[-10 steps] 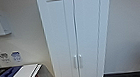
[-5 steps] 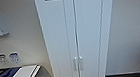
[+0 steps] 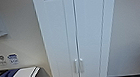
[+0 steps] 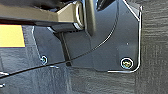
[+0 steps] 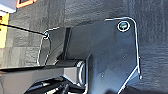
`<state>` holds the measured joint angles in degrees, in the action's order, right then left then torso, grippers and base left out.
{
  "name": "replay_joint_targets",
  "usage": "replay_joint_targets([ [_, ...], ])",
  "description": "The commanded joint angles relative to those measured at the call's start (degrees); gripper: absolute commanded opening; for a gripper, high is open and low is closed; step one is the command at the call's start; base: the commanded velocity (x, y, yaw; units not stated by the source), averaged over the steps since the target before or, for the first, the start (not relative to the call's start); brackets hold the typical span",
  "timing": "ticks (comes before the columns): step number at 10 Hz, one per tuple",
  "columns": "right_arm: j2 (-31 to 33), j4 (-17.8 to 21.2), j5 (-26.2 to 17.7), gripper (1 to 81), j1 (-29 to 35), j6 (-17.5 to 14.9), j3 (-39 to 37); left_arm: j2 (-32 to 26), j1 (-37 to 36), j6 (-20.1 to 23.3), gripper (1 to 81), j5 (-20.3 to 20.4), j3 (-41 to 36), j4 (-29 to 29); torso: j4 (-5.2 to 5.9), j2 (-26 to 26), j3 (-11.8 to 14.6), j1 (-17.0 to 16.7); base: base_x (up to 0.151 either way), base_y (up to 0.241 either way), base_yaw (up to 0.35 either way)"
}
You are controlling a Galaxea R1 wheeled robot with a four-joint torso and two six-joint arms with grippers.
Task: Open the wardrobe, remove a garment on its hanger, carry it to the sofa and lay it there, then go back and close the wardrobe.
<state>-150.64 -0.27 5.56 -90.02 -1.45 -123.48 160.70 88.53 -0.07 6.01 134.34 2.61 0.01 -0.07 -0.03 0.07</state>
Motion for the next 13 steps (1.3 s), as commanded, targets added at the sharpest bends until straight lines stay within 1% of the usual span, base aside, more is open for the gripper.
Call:
replay_joint_targets([
  [1,1.5,-0.1,-3.1,81.1,2.4,0.0,0.4,-0.5,-2.6,0.2,81.1,-2.8,-0.7,0.6,0.00,0.0,0.0,0.0,0.091,0.000,0.000],
  [7,1.5,-0.1,-3.0,81.1,2.5,0.0,0.4,-0.3,-2.6,0.3,81.1,-2.8,-0.7,0.6,0.00,0.0,0.0,0.0,0.089,0.000,0.000],
  [8,1.5,-0.1,-2.9,81.1,2.5,0.0,0.4,-0.3,-2.6,0.3,81.1,-2.8,-0.7,0.6,0.00,0.0,0.0,0.0,0.064,0.000,0.000],
  [10,1.7,0.4,-3.1,81.1,3.6,0.0,0.6,-0.6,-2.6,0.2,81.1,-2.8,-1.4,0.6,0.00,0.0,0.0,0.0,0.000,0.000,0.000],
  [11,2.2,0.4,-3.8,81.1,4.4,0.0,1.6,-1.3,-2.7,0.2,81.1,-2.8,-2.7,0.6,0.00,0.0,0.0,0.0,0.000,0.000,0.000],
  [13,6.4,0.4,-3.8,81.1,6.9,0.0,8.4,-4.3,-3.7,0.0,81.1,-2.7,-7.0,0.6,0.00,0.0,0.0,0.0,0.000,0.000,0.000],
])
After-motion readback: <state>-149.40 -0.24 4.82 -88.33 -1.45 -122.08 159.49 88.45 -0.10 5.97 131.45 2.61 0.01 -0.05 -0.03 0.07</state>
